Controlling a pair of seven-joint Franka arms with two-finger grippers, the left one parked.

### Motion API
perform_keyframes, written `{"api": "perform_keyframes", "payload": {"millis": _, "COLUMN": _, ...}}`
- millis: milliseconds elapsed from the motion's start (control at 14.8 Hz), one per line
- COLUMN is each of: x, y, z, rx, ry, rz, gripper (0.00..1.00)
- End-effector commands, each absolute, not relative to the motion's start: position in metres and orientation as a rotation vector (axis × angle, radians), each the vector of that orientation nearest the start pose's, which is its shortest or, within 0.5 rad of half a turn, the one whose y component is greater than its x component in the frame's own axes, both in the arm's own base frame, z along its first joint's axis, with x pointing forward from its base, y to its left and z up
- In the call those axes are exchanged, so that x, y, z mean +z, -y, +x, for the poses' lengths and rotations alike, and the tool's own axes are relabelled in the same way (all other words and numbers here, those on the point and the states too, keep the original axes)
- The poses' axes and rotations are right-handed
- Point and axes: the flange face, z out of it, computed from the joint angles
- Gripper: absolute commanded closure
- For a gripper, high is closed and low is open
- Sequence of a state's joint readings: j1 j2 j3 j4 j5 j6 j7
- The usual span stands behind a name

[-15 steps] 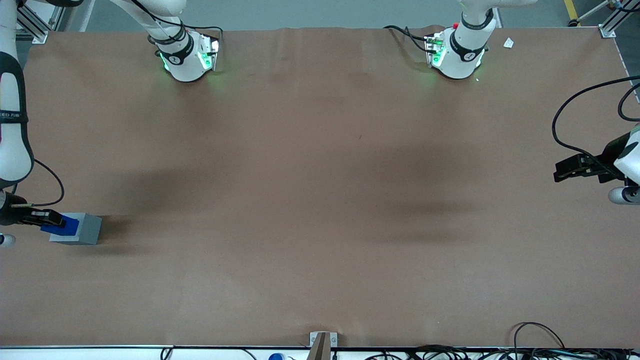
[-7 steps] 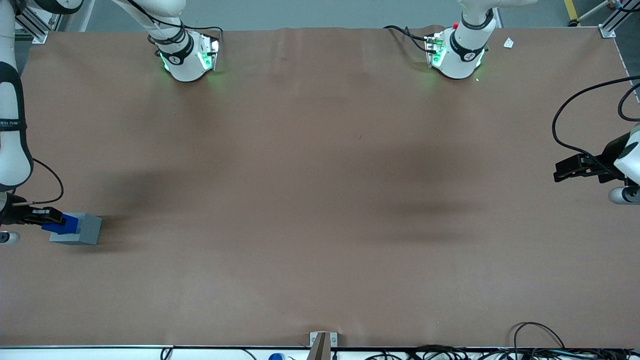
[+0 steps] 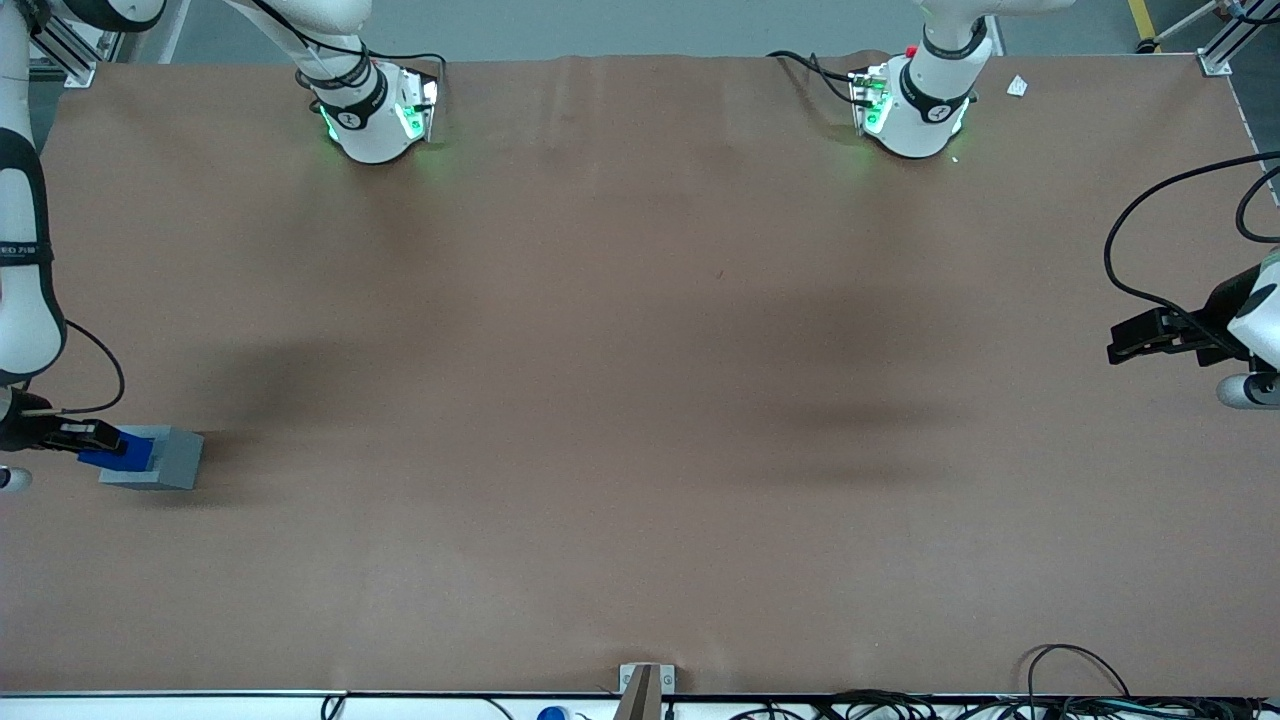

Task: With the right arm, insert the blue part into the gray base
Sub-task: 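Lower the blue block into the gray base's square opening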

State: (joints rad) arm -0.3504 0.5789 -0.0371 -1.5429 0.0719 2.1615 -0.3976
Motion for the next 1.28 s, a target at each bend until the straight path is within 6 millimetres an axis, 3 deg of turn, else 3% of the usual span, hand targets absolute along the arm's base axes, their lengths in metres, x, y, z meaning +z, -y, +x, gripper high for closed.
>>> {"api": "perform_keyframes", "payload": {"millis": 0, "x": 0.320, "y": 0.266, "z": 0.658, "rx": -0.094, "ry": -0.072, "rz": -3.123, "gripper": 0.78}}
{"api": "perform_keyframes", "payload": {"millis": 202, "x": 0.318, "y": 0.273, "z": 0.656, "rx": -0.093, "ry": -0.080, "rz": -3.124, "gripper": 0.78}}
{"api": "perform_keyframes", "payload": {"millis": 1215, "x": 0.306, "y": 0.274, "z": 0.655, "rx": -0.055, "ry": -0.055, "rz": -3.132, "gripper": 0.78}}
